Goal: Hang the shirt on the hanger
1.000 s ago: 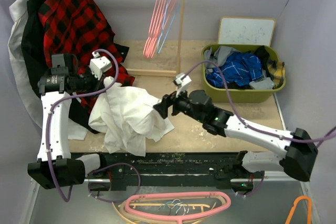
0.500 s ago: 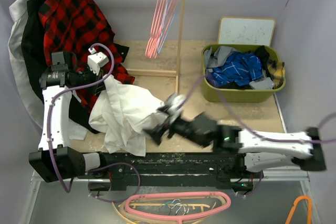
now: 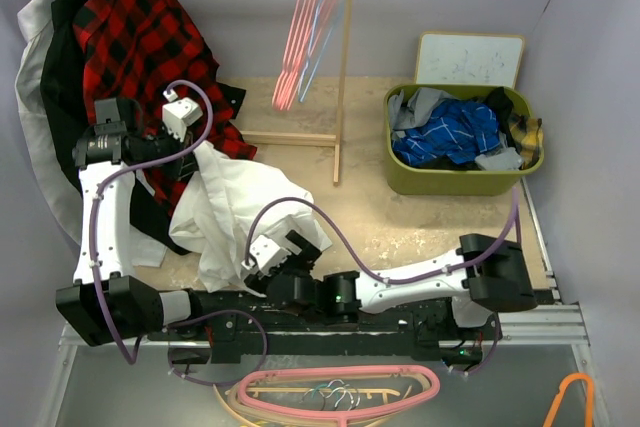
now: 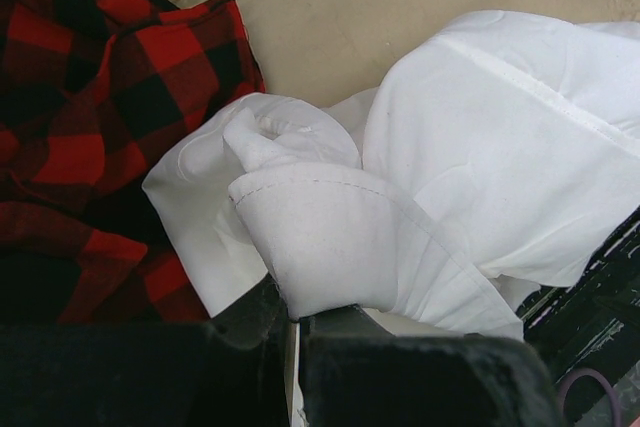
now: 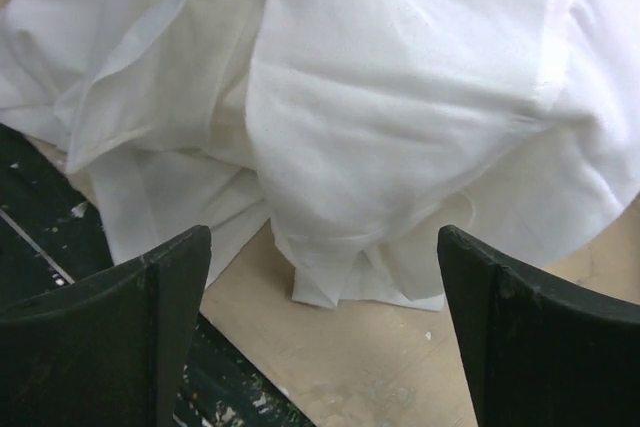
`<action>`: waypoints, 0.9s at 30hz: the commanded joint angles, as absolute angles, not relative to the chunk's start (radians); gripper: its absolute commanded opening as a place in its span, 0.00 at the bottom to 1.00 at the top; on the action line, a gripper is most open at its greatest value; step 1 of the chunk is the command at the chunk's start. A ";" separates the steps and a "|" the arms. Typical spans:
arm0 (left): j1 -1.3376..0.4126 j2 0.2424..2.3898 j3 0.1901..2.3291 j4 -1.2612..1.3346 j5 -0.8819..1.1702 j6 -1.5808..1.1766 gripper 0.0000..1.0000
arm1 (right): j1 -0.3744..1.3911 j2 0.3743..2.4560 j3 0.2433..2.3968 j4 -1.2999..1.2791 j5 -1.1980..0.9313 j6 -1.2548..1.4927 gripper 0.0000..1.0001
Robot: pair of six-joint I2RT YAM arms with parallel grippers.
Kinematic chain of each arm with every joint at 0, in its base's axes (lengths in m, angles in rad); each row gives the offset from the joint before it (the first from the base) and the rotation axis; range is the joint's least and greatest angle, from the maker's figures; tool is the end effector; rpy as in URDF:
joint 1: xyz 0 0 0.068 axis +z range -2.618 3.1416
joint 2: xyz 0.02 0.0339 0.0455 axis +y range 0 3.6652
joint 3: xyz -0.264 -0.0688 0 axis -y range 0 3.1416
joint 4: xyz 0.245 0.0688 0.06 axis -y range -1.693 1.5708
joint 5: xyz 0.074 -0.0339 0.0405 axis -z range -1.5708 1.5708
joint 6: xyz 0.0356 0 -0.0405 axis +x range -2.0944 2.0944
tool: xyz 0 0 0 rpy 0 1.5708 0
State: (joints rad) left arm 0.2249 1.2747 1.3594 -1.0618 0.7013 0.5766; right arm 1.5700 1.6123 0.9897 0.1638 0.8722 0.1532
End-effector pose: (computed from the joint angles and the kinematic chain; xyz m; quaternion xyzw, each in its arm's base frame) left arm 0.2377 0.0308 0.3626 0.2560 0.8666 -0.1953 0.3811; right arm 0.0275 0.3518 0.2402 -0.3316 0.7297 0.1294 0.5838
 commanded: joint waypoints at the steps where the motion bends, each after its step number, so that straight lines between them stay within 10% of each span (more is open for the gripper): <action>1: 0.234 1.235 1.372 -1.025 0.720 0.565 0.00 | 1.545 1.711 1.047 0.215 0.981 0.180 0.92; 8: 0.233 1.217 1.356 -1.019 0.714 0.569 0.00 | 1.457 1.654 1.026 0.256 0.930 0.158 0.00; 16: 0.234 1.221 1.350 -1.027 0.717 0.578 0.00 | 1.034 1.179 0.778 0.379 0.464 0.202 0.00; 27: 0.235 1.245 1.371 -1.061 0.788 0.592 0.00 | 0.788 1.557 1.090 0.274 0.045 0.120 0.00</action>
State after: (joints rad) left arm 0.2283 1.2442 1.3476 -1.0641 0.7280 0.5797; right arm 0.8127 1.4769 1.0237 0.2890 0.2348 0.1478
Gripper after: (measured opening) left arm 0.012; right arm 0.007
